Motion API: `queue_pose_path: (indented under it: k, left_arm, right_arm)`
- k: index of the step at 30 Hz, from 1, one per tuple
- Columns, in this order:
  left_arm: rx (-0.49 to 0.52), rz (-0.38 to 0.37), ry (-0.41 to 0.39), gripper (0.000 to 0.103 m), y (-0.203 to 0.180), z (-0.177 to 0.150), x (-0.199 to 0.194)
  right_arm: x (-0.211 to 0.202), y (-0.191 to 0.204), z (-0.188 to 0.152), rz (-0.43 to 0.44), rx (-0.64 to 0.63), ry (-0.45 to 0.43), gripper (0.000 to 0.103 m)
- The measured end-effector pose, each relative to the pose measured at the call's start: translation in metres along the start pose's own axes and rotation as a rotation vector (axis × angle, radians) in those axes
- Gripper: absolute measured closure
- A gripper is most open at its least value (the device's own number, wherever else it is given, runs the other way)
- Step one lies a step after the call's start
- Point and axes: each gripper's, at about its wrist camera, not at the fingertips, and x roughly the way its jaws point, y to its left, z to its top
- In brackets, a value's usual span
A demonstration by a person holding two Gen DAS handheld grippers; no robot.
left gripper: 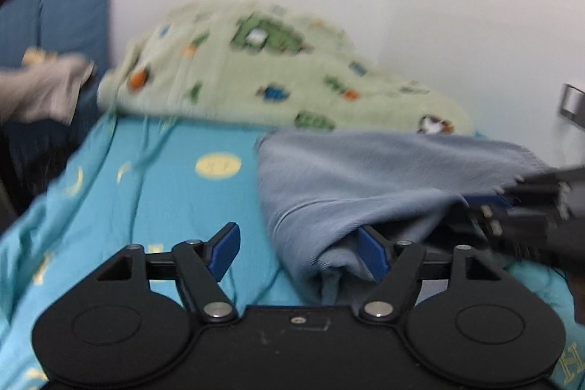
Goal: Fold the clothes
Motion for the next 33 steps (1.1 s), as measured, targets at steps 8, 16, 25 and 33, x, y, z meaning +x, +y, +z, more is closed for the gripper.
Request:
queue_pose_path:
  k: [8, 16, 25, 33]
  left_arm:
    - [0.367, -0.077, -0.049, 0.029, -0.068, -0.003, 0.0]
    - [0.643, 0.149, -0.008, 0.029, -0.117, -0.008, 0.061]
    - [0.629, 0.183, 0.001, 0.046, -0.115, 0.017, 0.098]
    - [0.509, 0.171, 0.049, 0.055, -0.118, 0.039, 0.115]
  right_arm:
    - [-0.011, -0.023, 0.019, 0.076, 0.173, -0.046, 0.096]
    - [-0.016, -0.037, 0.022, 0.115, 0.327, -0.042, 0.096]
    - [-0.021, -0.065, 0.019, 0.144, 0.516, -0.036, 0.096]
    - [-0.028, -0.098, 0.004, 0.199, 0.798, -0.069, 0.094]
